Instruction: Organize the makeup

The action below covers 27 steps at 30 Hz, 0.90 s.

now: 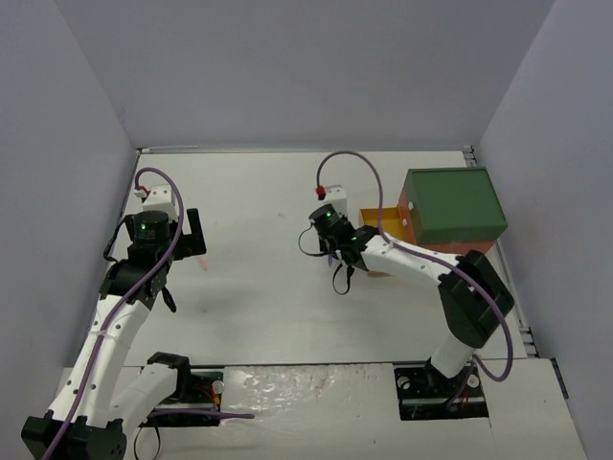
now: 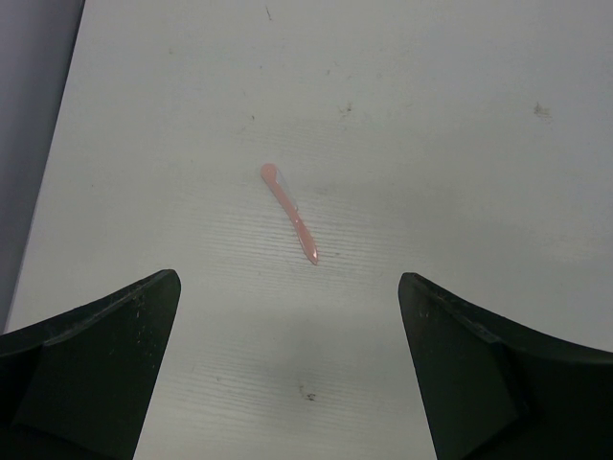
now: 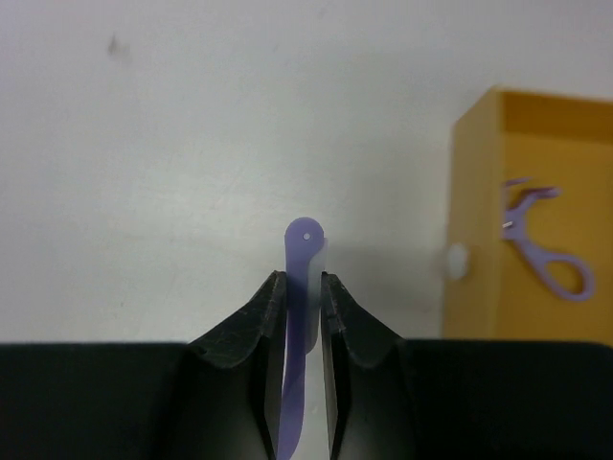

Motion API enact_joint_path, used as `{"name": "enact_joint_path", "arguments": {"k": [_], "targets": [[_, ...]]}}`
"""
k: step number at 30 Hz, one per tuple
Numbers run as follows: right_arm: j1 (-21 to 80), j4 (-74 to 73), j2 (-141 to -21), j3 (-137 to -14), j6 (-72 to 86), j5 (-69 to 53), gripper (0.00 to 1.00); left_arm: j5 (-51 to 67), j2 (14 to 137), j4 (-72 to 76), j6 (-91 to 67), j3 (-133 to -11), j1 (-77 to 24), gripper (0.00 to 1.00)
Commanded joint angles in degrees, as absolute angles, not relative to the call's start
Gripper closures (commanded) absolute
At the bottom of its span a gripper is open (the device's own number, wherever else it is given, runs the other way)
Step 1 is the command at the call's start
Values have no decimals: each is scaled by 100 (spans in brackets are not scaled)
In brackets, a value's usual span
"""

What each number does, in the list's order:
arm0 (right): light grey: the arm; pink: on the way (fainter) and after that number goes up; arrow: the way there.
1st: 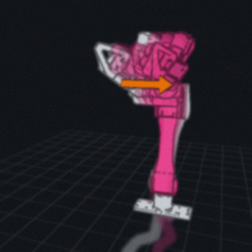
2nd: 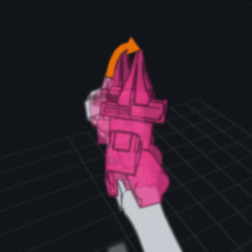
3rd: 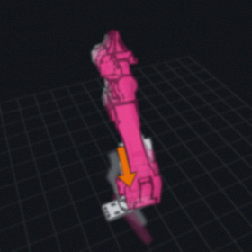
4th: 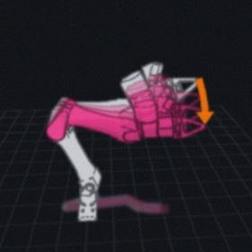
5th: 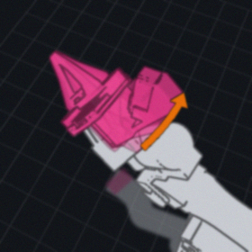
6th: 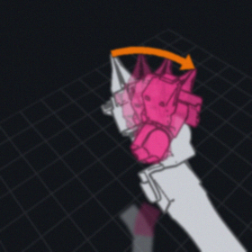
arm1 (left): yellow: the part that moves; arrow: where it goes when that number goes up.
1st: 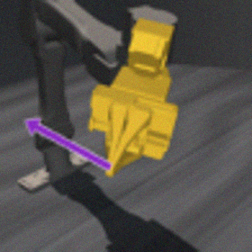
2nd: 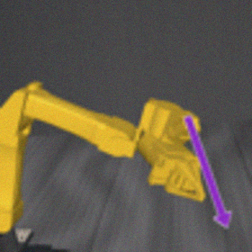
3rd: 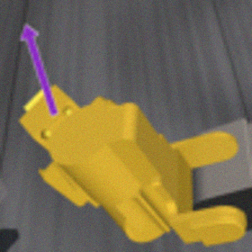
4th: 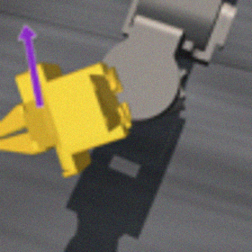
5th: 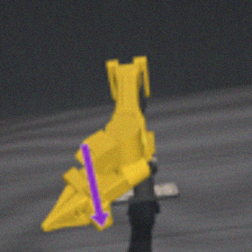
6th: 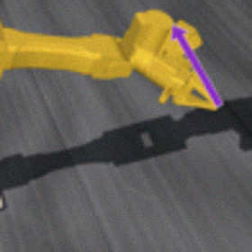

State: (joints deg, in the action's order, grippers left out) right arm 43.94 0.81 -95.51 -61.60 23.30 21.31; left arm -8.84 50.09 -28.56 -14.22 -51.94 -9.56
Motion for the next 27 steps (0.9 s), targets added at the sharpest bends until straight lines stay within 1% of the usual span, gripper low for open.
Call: {"name": "enact_joint_path", "arguments": {"k": [1, 5, 6, 8, 9, 10, 11, 13, 14, 16, 19, 21, 23, 27], "targets": [[3574, 18, -8478, -5932, 1145, 2272, 100, -905, 5036, -2704, -1510, -5624, -905, 3], [2964, 18, -8306, -5710, 867, 2235, 100, -905, 5133, -2728, -1603, -5637, -905, 3], [2804, 18, -8306, -5670, 877, 2182, 99, -894, 5179, -2735, -1643, -5647, -905, 3], [2654, 18, -8363, -5669, 958, 2151, 90, -862, 5294, -2773, -1747, -5691, -905, 3], [2626, 18, -8394, -5674, 989, 2165, 84, -842, 5357, -2802, -1814, -5717, -905, 3], [2617, 18, -8437, -5698, 1013, 2179, 71, -832, 5457, -2835, -1877, -5736, -905, 3], [2600, 18, -8470, -5719, 1035, 2185, 61, -813, 5549, -2883, -1939, -5755, -905, 3], [2575, 18, -8473, -5765, 1055, 2171, 48, -791, 5781, -3031, -2117, -5809, -905, 3], [2575, 14, -8470, -5766, 1055, 2168, 47, -792, 5790, -3037, -2124, -5812, -905, 3], [2575, -148, -8304, -5804, 1048, 2000, 31, -878, 6187, -3315, -2497, -5972, -905, 3], [2583, -179, -7967, -5832, 1052, 1758, 16, -1017, 6684, -3478, -2912, -6066, -905, 3], [2591, -184, -7640, -5822, 1048, 1512, 7, -1015, 6872, -3455, -3069, -6046, -905, 3], [2586, -178, -7352, -5798, 1080, 1119, 1, -1011, 7122, -3404, -3268, -6011, -905, 3], [2602, -115, -6630, -5663, 1206, 611, 0, -1140, 7637, -3261, -3508, -6059, -905, 3]]}}
